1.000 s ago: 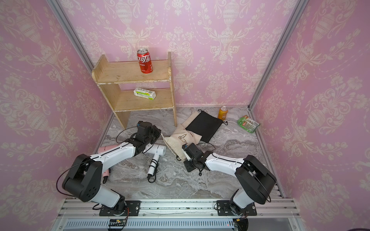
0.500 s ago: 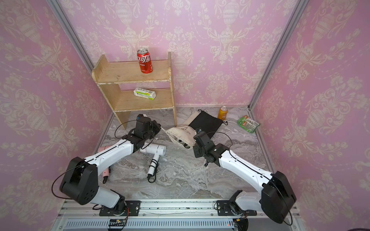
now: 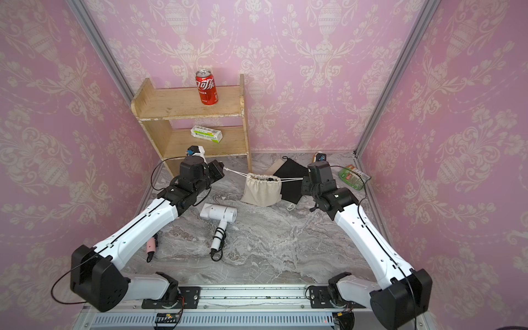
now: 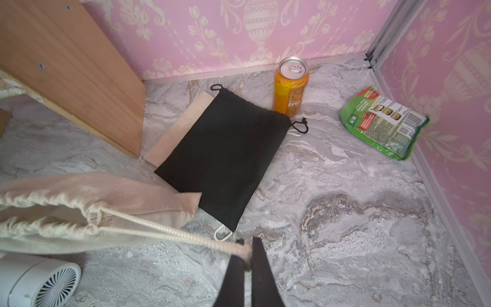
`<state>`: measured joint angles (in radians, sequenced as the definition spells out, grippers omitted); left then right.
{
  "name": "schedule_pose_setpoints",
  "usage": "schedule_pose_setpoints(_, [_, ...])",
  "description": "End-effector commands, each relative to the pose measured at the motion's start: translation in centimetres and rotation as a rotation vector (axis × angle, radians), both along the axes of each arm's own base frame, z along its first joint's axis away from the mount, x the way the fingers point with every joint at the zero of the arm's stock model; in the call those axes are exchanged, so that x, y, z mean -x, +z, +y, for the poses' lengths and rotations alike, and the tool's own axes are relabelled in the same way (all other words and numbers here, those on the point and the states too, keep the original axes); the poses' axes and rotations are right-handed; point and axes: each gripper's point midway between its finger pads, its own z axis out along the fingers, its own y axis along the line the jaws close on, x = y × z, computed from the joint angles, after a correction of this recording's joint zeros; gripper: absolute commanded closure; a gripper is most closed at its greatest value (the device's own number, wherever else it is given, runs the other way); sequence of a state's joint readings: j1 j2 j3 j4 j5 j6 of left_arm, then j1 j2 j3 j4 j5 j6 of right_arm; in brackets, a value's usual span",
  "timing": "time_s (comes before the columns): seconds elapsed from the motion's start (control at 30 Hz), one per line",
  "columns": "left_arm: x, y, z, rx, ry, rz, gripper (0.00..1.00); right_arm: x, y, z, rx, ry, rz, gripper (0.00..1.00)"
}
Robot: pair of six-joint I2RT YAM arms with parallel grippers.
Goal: Pack away hair dryers
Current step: Pull the drawstrings on both sides of the drawstring bag.
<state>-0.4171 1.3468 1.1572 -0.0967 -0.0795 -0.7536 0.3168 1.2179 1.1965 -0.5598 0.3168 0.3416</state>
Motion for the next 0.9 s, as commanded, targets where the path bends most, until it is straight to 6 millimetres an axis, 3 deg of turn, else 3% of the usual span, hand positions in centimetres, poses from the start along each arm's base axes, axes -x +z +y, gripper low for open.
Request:
schedule_pose_setpoints(0.0, [0.5,4.0,2.9,-0.133,0.075,-0.091,1.00,-0.6,1.8,-2.0,0.012,-0.065,-0.027,1.00])
schedule_pose_setpoints(0.3, [0.7,5.0,8.2,-0.164,0.139,-0.057,1.00,-1.8,2.6,-3.1,-0.001,-0.083,-0.030,1.00])
schedule_pose_setpoints(0.5, [0.1,5.6,11.3,-0.140,0.171,-0.043,1.00,-3.0,4.4,-3.3,-0.013,-0.085,-0.072,1.00])
schedule_pose_setpoints(0.7, [-0.5,6.4,14.6,-0.140,0.226,-0.034,1.00,-6.0,5.2,-1.6,-0.058,-0.040,-0.088,1.00])
schedule_pose_setpoints(0.87, [-0.8,6.5,17.9,-0.124,0.277,-0.013,1.00,-9.3,5.6,1.6,-0.038,0.023,-0.077,1.00])
